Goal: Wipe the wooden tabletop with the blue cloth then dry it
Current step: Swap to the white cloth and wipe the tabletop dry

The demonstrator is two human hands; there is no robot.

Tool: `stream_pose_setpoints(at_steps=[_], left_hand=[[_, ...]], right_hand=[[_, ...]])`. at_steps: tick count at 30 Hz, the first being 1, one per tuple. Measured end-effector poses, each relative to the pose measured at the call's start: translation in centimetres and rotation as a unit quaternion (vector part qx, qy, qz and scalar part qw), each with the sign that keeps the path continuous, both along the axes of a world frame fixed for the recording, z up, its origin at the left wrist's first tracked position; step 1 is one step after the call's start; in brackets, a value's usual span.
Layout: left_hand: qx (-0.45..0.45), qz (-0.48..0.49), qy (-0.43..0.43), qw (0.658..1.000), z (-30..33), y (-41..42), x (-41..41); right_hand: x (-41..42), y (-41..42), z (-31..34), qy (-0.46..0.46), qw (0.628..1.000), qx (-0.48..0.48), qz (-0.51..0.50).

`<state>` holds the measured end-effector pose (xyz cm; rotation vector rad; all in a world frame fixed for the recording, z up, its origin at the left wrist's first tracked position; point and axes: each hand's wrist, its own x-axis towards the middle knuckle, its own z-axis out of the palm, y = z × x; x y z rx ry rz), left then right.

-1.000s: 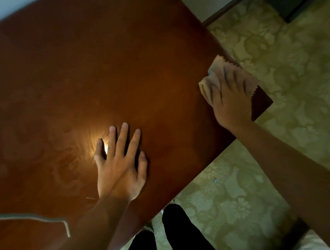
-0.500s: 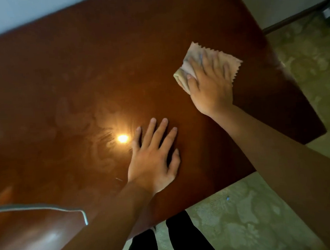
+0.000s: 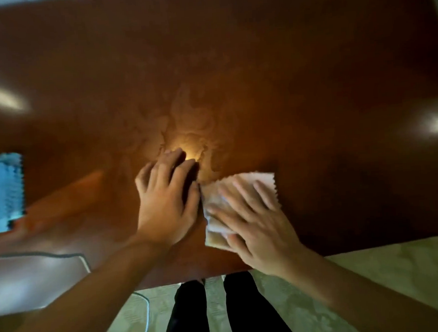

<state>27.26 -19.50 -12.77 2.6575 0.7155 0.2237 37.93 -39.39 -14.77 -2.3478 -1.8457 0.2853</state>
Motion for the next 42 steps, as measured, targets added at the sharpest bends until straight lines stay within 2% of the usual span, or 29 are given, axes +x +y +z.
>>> stream_pose_setpoints(at_steps=[4, 8, 12, 15, 19, 23, 28, 31, 36, 39, 42], left_hand=[[0.019, 0.044, 0.088, 0.995, -1.1, 2.0, -1.2], [0.041, 0.041, 0.101, 0.993, -2.0, 1.8, -1.2], [0.043, 0.046, 0.081, 0.995, -2.3, 1.9, -1.3], [0.025, 0.052, 0.055, 0.997, -2.0, 1.8, -1.4], [0.006, 0.058, 0.044, 0.997, -1.3, 1.7, -1.3], [0.007, 0.057, 0.052, 0.997, -1.3, 1.5, -1.1], [0.019, 0.062, 0.05, 0.997, -1.7, 1.6, -1.3], [0.016, 0.065, 0.045, 0.997, -1.8, 1.6, -1.3], [0.006, 0.052, 0.038, 0.998, -2.0, 2.0, -1.7], [0.017, 0.047, 0.054, 0.997, -1.9, 2.2, -1.8], [0.02, 0.047, 0.06, 0.997, -1.7, 2.2, -1.8]], right_hand=[[2.7, 2.4, -0.2, -0.027, 0.998, -0.014, 0.061], [10.0, 12.0, 0.0, -0.03, 0.999, -0.012, -0.038], [12.2, 17.3, 0.3, -0.051, 0.996, -0.024, -0.066], [8.1, 13.5, 0.1, -0.028, 0.998, 0.009, -0.05], [-0.7, 4.3, -0.4, 0.008, 1.0, 0.016, 0.009], [0.6, 3.8, -0.5, 0.0, 0.997, -0.004, 0.082], [8.2, 12.9, -0.2, -0.032, 0.998, -0.001, -0.059], [8.5, 15.0, -0.1, -0.054, 0.995, -0.006, -0.081], [-0.3, 5.7, -0.5, 0.04, 0.997, 0.055, -0.034], [-5.0, 1.4, -0.7, 0.028, 0.998, 0.039, -0.03], [-5.6, 1.1, -0.5, 0.019, 0.999, 0.024, -0.026]])
